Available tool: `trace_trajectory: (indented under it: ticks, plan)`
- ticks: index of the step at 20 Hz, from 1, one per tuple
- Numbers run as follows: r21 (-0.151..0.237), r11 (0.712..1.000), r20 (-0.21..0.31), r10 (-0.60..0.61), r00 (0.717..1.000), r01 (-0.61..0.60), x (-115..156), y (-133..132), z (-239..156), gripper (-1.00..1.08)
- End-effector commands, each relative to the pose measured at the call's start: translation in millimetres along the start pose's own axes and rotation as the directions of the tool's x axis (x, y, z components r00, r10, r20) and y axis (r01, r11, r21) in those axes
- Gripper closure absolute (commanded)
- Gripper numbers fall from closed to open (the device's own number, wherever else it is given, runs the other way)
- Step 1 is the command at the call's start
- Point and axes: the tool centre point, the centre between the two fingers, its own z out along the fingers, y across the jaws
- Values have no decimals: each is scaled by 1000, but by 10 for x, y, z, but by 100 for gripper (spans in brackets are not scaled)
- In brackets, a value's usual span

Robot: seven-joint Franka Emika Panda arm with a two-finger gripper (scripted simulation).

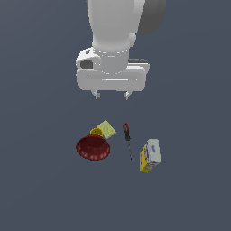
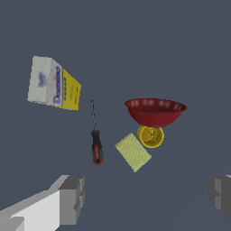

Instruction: Pick up a designated object from a clutter of objects.

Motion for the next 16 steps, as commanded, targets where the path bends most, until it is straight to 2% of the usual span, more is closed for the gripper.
trace_trajectory:
  ticks: [1, 10, 16]
  plan:
    - [0, 1000, 0, 0, 1000, 0, 0, 0, 0, -92]
    - [-29, 1000, 24, 0, 1000, 0, -85, 84, 23, -92]
    - [-29, 1000, 23, -1, 1000, 2, -74, 72, 51, -92]
